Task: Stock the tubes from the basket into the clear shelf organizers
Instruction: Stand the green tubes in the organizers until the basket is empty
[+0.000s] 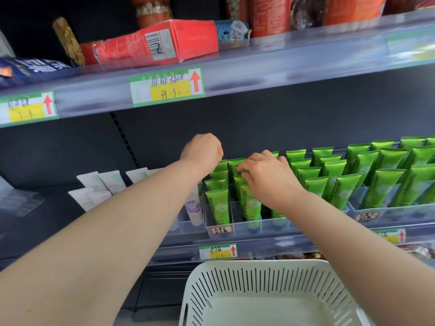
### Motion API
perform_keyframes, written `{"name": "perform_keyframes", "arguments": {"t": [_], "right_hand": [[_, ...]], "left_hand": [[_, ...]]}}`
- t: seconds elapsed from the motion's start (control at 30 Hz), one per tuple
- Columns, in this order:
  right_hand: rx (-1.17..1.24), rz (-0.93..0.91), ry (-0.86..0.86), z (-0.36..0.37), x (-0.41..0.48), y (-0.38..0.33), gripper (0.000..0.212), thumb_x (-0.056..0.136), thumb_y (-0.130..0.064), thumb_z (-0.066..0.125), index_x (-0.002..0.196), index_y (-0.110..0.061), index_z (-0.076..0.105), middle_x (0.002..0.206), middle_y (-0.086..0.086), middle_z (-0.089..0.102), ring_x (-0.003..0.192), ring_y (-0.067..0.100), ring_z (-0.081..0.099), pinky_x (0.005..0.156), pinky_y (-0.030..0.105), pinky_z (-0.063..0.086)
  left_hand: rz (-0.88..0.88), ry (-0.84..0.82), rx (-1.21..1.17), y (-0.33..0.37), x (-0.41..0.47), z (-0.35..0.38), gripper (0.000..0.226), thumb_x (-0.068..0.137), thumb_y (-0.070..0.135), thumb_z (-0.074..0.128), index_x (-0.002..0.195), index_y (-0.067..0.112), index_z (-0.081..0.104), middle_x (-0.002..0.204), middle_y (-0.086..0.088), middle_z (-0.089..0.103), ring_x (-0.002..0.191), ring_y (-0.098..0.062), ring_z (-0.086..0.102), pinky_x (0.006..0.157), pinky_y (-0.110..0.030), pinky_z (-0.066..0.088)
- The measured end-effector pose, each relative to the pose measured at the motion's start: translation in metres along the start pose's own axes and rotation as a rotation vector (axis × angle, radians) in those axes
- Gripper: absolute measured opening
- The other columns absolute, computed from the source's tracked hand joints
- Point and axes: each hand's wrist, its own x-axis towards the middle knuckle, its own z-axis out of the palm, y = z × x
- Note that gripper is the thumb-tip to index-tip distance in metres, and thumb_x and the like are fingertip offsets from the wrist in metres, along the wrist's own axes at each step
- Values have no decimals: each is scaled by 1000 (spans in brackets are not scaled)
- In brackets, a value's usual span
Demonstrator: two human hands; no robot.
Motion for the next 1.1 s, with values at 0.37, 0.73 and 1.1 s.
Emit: {"name": "perform_keyframes", "arguments": {"t": [0.37, 0.73, 1.1], "right_hand": [[-75, -16, 34, -11, -23, -8, 29, 95, -20, 46, 119, -29, 60, 118, -6, 59, 109, 21, 46, 81, 38, 36], [-76, -90, 43, -11, -47, -43, 36, 91, -15, 48, 124, -28, 56, 119, -4, 58, 112, 22, 45, 82, 37, 38], [17, -185, -94, 41, -40, -114, 32, 89, -16, 49, 120, -24, 56, 118, -3, 58, 109, 22, 48, 80, 36, 42]], "left_hand": [[80, 64, -52, 2, -32, -18, 14, 87, 12, 60, 85, 19, 72, 96, -1, 68, 83, -23, 58, 79, -38, 54], [102, 89, 34, -6, -83, -30, 25, 89, 10, 55, 102, 25, 70, 106, 2, 66, 98, -24, 61, 79, -39, 53], [-58, -7, 2, -110, -140, 0, 25, 88, 7, 53, 99, 22, 71, 105, 2, 67, 98, -22, 60, 80, -36, 52]]}}
